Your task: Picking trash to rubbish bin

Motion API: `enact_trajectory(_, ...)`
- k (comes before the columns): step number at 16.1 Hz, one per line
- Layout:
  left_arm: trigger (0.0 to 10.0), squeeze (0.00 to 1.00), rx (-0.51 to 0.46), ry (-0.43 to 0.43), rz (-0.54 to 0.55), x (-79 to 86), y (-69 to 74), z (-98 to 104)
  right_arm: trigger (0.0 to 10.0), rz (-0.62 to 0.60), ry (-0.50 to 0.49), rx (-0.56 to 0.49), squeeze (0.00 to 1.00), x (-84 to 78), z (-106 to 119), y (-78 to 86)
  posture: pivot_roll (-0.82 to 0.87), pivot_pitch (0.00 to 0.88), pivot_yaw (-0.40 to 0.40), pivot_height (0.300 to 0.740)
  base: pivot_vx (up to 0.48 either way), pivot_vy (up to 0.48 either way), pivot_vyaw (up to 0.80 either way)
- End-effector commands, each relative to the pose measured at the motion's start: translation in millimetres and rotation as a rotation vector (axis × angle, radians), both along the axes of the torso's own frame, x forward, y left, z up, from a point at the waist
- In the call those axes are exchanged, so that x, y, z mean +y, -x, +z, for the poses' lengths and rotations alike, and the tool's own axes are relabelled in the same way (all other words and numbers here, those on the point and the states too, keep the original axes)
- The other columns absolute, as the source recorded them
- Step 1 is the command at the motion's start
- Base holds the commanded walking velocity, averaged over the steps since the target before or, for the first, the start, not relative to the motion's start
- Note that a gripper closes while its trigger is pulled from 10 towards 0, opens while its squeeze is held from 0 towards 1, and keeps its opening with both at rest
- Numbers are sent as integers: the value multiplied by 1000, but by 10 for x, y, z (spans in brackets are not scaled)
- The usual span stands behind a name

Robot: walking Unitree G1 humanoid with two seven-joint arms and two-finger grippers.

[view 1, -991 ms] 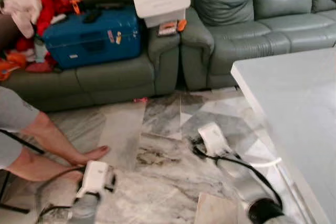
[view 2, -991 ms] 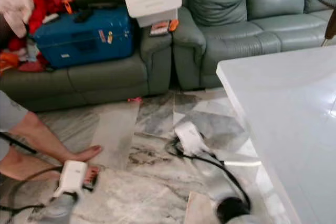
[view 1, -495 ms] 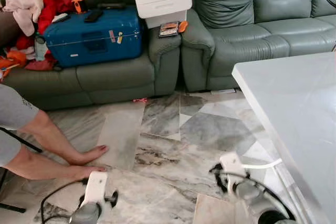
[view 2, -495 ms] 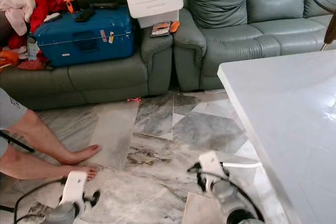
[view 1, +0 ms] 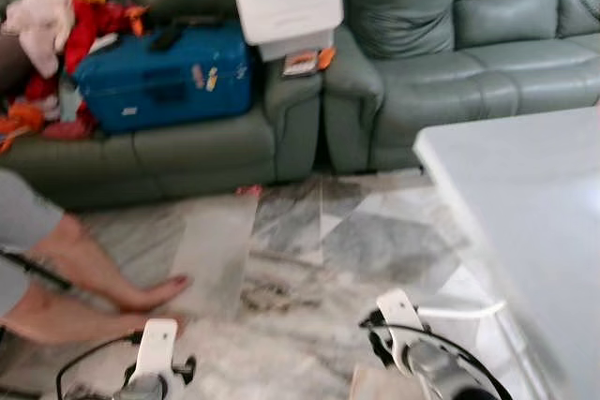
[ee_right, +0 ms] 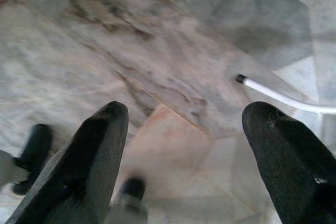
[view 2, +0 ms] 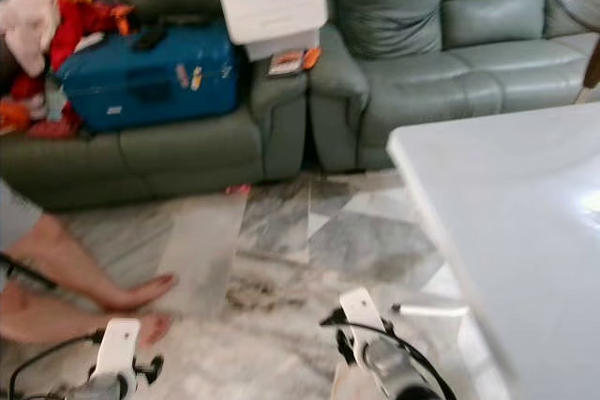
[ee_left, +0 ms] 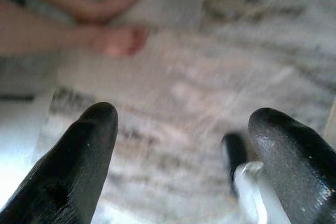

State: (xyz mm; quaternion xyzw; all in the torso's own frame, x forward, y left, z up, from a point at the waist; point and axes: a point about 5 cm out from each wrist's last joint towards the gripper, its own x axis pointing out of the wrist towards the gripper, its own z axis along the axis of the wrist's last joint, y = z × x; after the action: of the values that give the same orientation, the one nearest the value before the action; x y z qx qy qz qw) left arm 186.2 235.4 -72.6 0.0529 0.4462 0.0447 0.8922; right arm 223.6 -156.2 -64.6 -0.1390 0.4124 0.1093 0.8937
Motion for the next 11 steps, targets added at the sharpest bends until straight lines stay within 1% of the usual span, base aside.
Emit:
enact_trajectory(1,10000,0,21,3,-6,-20,53,-33,10000,-9,17,7,0,-72,-2,6,2,22,28,740,409,0,0)
enact_trajectory(3,10000,0,26,1,-6,-12,68,-38,10000,4,18,4,0,-64,2,1,3,25,30,740,399,0,0)
enact_trajectory(6,10000,0,37,-5,-5,-2,93,-49,10000,15,17,1,0,-53,4,-2,7,25,28,740,298,0,0)
enact_trajectory(8,10000,0,42,-9,-5,2,104,-54,10000,31,25,1,0,-50,4,-2,7,23,26,740,321,0,466)
enact_trajectory(11,10000,0,48,-16,-9,4,112,-58,10000,58,36,1,0,-41,6,-6,7,23,26,740,292,0,800)
